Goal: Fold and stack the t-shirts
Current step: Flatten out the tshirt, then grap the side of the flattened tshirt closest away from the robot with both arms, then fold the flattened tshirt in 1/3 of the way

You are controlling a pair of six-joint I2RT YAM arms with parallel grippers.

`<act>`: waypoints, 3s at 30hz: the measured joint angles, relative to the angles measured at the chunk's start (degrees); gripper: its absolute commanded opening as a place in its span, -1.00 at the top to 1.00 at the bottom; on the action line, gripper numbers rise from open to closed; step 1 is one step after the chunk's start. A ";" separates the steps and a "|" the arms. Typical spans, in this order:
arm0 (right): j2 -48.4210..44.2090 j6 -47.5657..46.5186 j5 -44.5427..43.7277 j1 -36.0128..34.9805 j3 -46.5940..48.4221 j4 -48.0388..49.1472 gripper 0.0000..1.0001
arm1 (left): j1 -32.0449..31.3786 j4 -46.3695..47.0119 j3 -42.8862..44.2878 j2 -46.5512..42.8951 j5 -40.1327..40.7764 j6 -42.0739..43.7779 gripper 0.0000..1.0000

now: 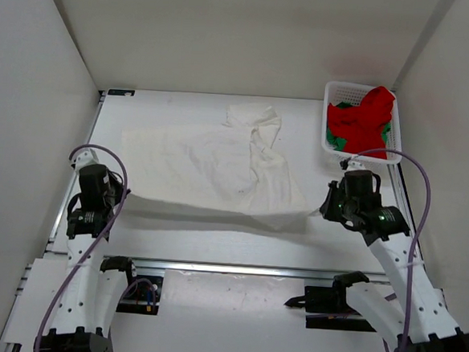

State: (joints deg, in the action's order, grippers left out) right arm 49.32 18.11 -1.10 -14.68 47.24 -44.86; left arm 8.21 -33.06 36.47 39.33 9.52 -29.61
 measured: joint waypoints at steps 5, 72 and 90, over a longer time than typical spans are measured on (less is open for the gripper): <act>-6.36 1.51 1.31 -1.46 0.44 -9.33 1.00 | 0.09 -1.99 -0.02 -1.46 -5.79 1.49 1.00; 40.15 8.31 21.40 12.41 -4.74 40.70 0.14 | 9.03 13.25 -18.43 14.80 -23.67 -4.92 0.02; 41.13 15.91 23.89 13.33 -11.58 53.88 1.00 | 4.61 26.36 -17.88 25.31 -22.75 -9.73 0.99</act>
State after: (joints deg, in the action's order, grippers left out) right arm 90.45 34.02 22.79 -1.34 35.66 9.02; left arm 12.82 -6.70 18.59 64.64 -13.23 -39.33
